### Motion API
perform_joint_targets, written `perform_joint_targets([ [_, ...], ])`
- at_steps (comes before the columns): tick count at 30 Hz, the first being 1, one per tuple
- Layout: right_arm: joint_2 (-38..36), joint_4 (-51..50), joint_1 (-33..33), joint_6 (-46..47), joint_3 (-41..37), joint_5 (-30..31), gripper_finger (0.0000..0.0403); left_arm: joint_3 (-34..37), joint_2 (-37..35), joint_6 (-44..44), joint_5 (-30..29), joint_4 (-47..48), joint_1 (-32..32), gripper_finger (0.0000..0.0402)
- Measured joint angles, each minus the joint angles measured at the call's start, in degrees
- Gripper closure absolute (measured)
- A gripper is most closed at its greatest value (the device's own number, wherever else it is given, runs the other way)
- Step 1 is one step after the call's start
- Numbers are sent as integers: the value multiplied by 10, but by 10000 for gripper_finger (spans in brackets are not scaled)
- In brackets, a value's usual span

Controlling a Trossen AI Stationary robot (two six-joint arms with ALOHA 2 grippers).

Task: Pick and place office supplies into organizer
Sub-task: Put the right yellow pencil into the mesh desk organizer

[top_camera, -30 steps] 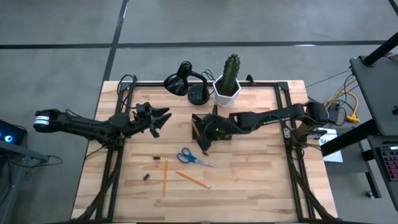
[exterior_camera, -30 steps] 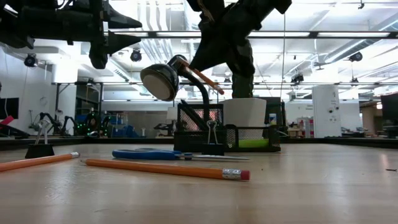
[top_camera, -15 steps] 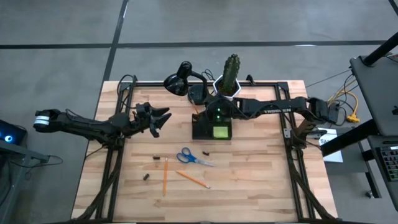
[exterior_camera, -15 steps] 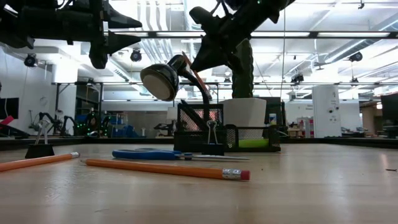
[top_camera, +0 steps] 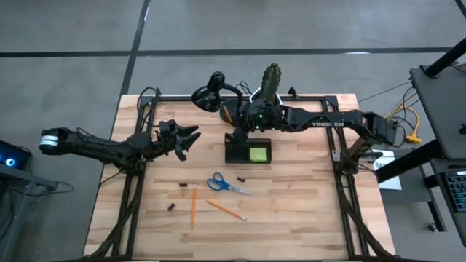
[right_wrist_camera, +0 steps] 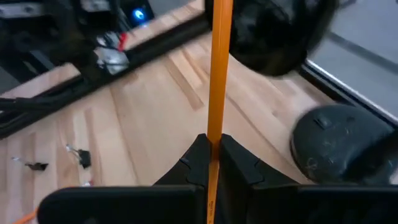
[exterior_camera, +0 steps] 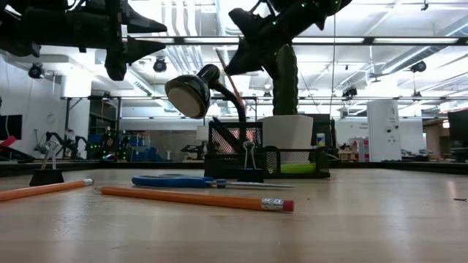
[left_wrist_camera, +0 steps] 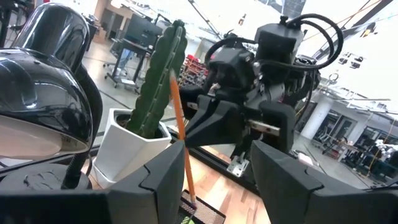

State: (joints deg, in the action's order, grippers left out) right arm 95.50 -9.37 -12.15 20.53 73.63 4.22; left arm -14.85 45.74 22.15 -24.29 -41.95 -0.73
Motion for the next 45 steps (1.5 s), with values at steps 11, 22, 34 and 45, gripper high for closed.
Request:
perform_joint_targets([
  [11,21,15,-7,-121,0,-14,390,0,0,1,-14,0,0,233],
  [22,33,80,-16,-193,-29,-17,390,0,0,1,-22,0,0,233],
  [34,33,120,-18,-192,-87,-34,390,0,0,1,-27,0,0,233],
  [45,33,156,-17,-165,-131,-56,390,0,0,1,-26,0,0,233],
])
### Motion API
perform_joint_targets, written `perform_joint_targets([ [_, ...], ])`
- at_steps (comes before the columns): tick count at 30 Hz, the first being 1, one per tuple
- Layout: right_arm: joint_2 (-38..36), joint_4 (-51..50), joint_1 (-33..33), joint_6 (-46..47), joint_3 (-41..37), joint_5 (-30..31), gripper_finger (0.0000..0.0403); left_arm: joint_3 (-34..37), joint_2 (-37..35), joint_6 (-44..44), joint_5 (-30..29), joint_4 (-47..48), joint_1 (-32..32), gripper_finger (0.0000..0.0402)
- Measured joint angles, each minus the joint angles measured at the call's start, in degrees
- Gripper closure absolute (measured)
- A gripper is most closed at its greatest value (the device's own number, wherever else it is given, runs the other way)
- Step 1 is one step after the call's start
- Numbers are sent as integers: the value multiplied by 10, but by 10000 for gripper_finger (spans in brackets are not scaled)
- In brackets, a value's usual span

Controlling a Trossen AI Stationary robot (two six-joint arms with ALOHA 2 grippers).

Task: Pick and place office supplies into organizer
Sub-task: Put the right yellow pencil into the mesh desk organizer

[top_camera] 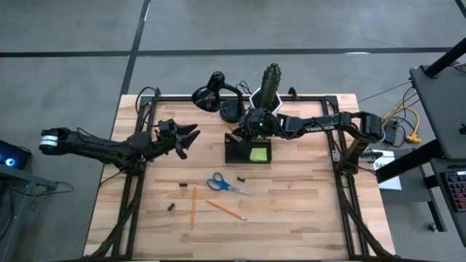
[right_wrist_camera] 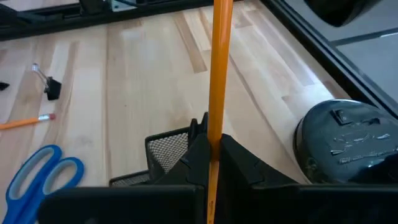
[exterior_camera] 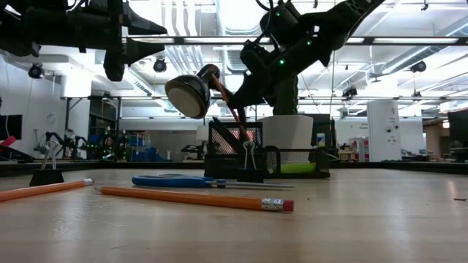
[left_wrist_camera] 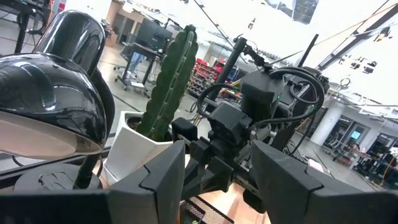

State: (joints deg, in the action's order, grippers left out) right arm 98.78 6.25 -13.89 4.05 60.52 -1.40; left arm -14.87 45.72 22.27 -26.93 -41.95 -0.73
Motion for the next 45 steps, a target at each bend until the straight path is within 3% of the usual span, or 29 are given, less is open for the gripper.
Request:
perform_joint_targets([
  [10,0,2,-2,1,-28,-25,390,0,0,-1,0,0,0,233],
  [40,0,3,-7,3,-34,-25,390,0,0,-1,1,0,0,233],
  [45,0,2,-7,4,-34,-24,371,0,0,-1,1,0,0,233],
])
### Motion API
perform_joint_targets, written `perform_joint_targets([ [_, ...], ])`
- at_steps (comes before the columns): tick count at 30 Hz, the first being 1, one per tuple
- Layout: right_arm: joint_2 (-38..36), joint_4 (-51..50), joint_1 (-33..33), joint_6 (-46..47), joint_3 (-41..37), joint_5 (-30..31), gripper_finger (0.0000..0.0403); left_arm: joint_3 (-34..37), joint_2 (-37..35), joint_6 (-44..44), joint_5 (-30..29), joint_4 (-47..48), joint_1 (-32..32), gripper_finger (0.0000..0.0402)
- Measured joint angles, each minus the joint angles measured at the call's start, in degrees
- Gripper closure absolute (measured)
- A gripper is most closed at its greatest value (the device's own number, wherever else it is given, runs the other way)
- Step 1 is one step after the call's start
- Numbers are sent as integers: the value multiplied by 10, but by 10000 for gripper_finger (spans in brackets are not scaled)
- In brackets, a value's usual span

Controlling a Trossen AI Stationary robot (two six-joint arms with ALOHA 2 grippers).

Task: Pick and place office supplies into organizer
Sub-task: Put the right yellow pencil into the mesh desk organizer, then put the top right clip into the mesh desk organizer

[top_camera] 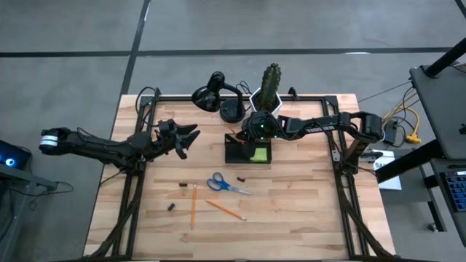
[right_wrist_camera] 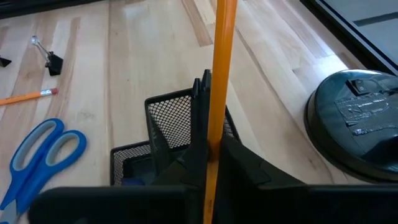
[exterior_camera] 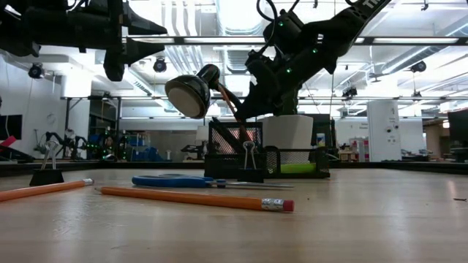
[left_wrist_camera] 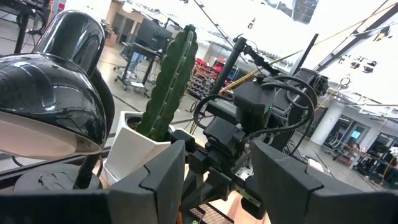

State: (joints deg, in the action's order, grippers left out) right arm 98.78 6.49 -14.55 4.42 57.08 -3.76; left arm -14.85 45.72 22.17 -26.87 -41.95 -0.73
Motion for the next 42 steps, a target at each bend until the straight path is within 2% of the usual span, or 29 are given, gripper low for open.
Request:
perform_joint_targets([
  [7,0,-1,0,4,0,9,315,0,0,0,0,0,0,233],
  [13,0,1,0,9,0,9,291,0,0,0,0,0,0,233],
  [27,-36,23,0,16,0,9,290,1,0,-1,0,0,0,233],
  [39,-133,-39,20,38,0,10,277,1,0,-1,0,0,0,233],
  [42,-162,-74,33,63,0,33,274,1,0,-1,0,0,0,233],
])
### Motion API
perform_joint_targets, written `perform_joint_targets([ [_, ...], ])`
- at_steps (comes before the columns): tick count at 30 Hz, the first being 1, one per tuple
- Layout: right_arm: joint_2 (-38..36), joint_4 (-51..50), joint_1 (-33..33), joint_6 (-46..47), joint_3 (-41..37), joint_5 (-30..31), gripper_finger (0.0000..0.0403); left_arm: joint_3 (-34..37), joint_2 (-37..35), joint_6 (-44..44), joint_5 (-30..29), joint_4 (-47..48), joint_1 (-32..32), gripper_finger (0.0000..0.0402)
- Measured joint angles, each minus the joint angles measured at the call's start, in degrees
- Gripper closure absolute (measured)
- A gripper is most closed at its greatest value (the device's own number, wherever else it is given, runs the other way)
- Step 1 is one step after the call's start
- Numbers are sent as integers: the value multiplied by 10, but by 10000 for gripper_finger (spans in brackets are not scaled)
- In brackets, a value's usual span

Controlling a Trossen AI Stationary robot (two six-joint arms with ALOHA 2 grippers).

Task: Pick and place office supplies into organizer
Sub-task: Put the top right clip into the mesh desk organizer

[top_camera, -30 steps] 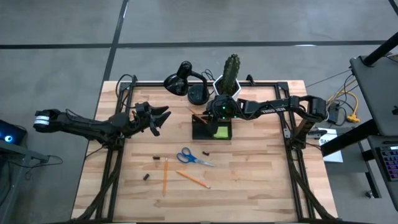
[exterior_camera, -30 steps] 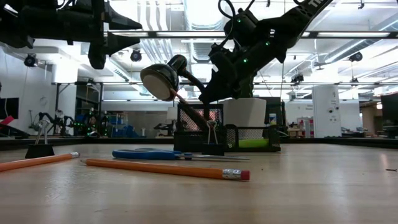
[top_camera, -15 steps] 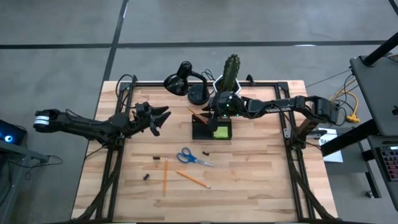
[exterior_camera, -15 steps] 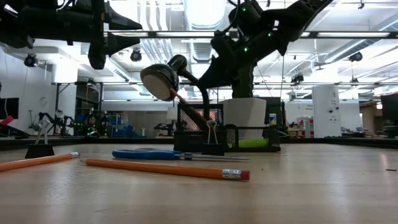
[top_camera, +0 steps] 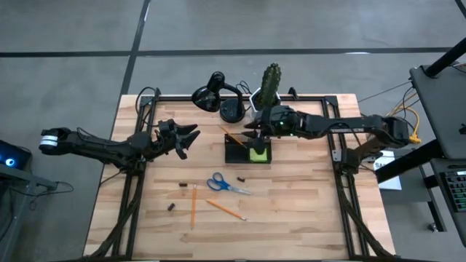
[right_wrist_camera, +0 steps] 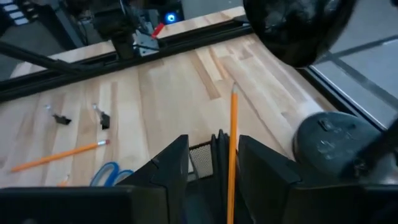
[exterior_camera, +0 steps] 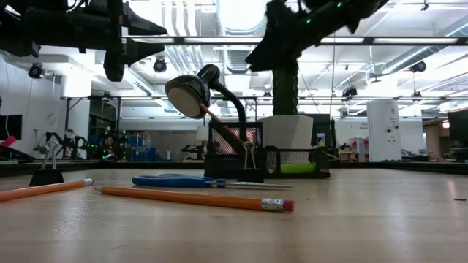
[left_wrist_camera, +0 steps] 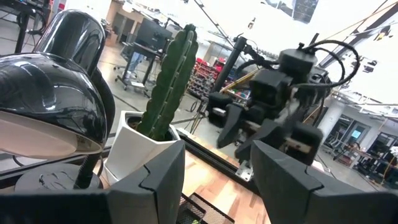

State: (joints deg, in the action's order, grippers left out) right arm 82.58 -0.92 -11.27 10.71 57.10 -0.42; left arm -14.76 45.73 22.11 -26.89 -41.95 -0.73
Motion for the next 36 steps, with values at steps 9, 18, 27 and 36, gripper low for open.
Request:
perform_joint_targets([
  [9,-72,-109,63,22,0,50,253,0,0,0,0,0,0,233],
  [18,-78,-179,131,27,0,49,234,0,0,0,0,5,0,233],
  [27,-53,-189,165,27,0,27,232,0,0,0,0,5,0,233],
  [36,-20,-178,178,29,0,15,234,0,0,0,0,5,0,233],
])
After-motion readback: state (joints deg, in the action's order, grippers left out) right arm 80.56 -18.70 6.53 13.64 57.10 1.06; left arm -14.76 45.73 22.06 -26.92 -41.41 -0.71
